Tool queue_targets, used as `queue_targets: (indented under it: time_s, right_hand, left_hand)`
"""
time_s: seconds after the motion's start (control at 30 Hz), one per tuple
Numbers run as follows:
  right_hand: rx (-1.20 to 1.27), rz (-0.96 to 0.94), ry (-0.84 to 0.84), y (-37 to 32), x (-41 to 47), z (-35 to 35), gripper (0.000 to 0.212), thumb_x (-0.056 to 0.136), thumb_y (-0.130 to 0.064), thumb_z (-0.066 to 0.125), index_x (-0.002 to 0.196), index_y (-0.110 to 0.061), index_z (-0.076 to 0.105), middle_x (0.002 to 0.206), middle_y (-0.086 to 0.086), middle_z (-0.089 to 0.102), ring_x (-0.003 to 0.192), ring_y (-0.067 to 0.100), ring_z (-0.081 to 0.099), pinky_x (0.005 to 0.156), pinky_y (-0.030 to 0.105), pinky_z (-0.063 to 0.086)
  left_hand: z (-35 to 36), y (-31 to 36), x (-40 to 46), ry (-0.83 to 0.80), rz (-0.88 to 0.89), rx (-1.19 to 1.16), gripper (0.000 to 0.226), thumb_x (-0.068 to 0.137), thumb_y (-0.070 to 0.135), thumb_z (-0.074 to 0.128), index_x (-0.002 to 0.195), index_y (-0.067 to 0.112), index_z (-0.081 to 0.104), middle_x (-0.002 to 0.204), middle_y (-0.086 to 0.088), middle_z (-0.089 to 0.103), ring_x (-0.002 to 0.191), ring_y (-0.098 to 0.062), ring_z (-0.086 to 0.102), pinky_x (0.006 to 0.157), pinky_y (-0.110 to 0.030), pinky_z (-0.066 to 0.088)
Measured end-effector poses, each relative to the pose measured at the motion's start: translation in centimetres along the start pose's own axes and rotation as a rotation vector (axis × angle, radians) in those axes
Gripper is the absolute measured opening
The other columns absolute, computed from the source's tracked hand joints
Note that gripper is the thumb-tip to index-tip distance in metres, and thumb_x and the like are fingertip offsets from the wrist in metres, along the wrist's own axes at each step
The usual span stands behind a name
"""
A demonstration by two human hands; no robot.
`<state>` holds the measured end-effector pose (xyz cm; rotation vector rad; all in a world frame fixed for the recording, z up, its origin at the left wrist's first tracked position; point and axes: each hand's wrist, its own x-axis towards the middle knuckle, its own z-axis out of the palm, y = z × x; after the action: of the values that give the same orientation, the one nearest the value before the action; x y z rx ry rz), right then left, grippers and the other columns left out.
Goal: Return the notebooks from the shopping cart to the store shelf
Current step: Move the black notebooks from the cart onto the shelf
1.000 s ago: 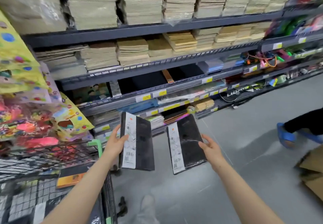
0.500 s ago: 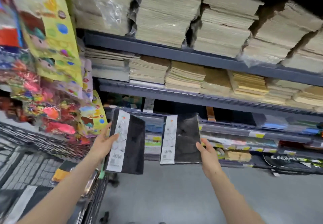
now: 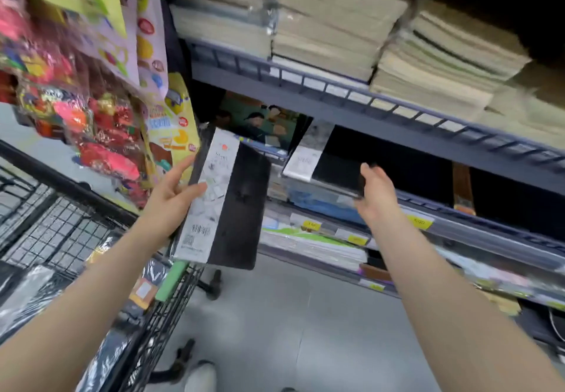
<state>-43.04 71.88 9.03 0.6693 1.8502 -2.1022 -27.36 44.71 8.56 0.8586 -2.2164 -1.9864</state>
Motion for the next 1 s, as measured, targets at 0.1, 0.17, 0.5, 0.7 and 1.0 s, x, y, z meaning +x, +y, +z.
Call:
queue_targets:
  time_s: [0.1,0.17,0.5,0.7,1.0]
  right_hand:
    - [-0.168,-0.113,-0.011,0.6,1.0,0.1,0.053,0.090,-0.033,0.056,0.138,-0.020,0.038,0.144,0.002,0.042,0.132,0.019,0.041,0.111,0.038,0.032]
    - [-0.384,-0.278,-0.034,0.7,0.1,-0.5,0.068,0.086,-0.039,0.061,0.144,-0.028,0.027,0.148,0.000,0.033,0.134,0.015,0.034,0.109,0.031,0.031]
    - [-1.284,-0.835,0.083,3.5,-2.1,-1.3,0.035,0.094,-0.034,0.047,0.129,-0.029,0.054,0.141,-0.007,0.044,0.097,0.022,0.064,0.063,0.031,0.050]
    - [-1.404,-0.714,0.140,2.0,0.3,0.5,0.040,0.099,-0.016,0.036,0.134,-0.031,0.048,0.148,-0.005,0.038,0.107,0.032,0.058,0.070,0.033,0.048]
    - [-1.413,-0.642,0.053,2.4,0.8,-0.3,0.056,0.093,0.000,0.036,0.139,-0.033,0.039,0.152,-0.010,0.028,0.103,0.028,0.061,0.064,0.032,0.052]
  left_hand:
    - [0.6,0.6,-0.7,-0.026,0.042,0.012,0.050,0.094,0.005,0.048,0.133,0.034,0.040,0.066,0.025,0.068,0.061,0.008,0.063,0.052,-0.006,0.046]
    - [0.7,0.7,-1.0,-0.010,0.059,0.022,0.052,0.093,0.007,0.050,0.135,0.036,0.041,0.078,-0.002,0.071,0.058,-0.008,0.062,0.061,-0.018,0.052]
    - [0.4,1.3,-1.7,-0.059,0.064,0.042,0.056,0.093,0.012,0.052,0.139,0.038,0.036,0.145,-0.019,0.036,0.124,-0.020,0.047,0.100,-0.018,0.037]
    - [0.4,0.8,-1.5,-0.059,0.064,0.012,0.056,0.092,0.013,0.053,0.137,0.043,0.036,0.143,-0.013,0.042,0.122,-0.017,0.050,0.100,-0.026,0.037]
    - [0.8,1.3,-1.7,-0.034,0.057,-0.016,0.051,0.094,0.009,0.050,0.136,0.035,0.039,0.097,0.019,0.056,0.073,0.021,0.057,0.064,0.005,0.038]
